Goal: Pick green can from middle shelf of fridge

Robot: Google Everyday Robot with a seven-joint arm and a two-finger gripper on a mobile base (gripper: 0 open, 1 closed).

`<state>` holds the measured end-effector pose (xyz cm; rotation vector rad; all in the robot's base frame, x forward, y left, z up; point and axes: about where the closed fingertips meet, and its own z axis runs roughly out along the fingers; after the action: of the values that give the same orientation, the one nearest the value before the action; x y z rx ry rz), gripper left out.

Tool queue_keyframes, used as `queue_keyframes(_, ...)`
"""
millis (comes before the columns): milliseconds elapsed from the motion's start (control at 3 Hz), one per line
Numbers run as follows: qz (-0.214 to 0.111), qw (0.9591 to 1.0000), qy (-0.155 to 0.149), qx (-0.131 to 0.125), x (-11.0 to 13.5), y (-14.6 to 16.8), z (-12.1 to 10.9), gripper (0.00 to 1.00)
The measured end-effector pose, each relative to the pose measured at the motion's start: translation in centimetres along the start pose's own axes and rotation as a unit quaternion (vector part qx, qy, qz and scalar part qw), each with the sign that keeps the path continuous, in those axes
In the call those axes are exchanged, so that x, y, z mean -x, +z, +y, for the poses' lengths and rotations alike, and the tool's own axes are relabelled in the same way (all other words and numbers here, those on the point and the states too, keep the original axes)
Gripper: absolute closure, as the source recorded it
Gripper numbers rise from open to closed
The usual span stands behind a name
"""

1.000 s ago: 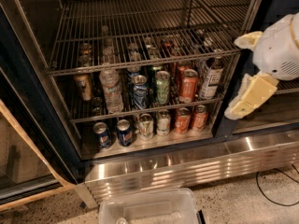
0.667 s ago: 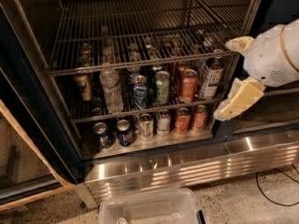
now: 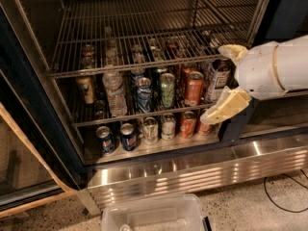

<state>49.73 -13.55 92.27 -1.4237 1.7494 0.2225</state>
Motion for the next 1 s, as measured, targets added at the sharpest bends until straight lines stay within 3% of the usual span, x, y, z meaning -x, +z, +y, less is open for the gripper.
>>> queue_keyframes(333, -0.053, 0.9983, 0.021, -0.009, -0.1, 2.1, -0.1, 0.00)
queue_keyframes(1000, -0.118, 0.9918, 0.047, -0.010, 0.2, 5.4, -0.3, 0.00)
